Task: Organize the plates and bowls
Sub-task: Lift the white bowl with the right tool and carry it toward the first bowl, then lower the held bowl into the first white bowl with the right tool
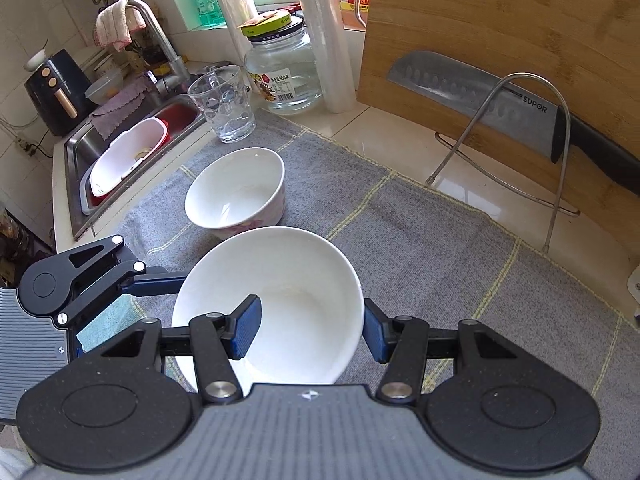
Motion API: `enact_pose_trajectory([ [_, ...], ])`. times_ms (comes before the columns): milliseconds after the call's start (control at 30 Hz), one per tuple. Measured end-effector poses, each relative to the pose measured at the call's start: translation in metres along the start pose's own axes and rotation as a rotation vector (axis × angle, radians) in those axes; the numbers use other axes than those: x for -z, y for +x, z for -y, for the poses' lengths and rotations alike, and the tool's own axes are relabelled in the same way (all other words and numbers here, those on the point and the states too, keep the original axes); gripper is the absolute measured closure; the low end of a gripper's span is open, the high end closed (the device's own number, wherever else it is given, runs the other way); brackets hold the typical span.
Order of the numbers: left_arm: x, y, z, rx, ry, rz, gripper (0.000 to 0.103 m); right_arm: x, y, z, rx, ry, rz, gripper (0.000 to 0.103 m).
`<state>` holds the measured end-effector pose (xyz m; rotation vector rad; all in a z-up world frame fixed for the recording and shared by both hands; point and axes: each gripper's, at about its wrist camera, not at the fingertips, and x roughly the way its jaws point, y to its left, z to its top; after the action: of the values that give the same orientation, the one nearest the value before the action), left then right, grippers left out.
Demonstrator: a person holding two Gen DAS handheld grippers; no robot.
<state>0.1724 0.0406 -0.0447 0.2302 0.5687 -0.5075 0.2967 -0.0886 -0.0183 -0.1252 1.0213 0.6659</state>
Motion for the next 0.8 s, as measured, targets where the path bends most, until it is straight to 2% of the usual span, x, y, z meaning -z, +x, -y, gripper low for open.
enact_pose_trajectory([
  [167, 0.001, -0.012, 0.012, 0.017, -0.013, 0.006, 0.023, 0.013, -0.018, -0.007, 0.000, 0.003, 0.019, 0.043],
  [800, 0.012, -0.045, 0.063, 0.060, 0.038, 0.006, 0.023, 0.070, -0.068, -0.021, 0.009, 0.032, 0.061, 0.042],
])
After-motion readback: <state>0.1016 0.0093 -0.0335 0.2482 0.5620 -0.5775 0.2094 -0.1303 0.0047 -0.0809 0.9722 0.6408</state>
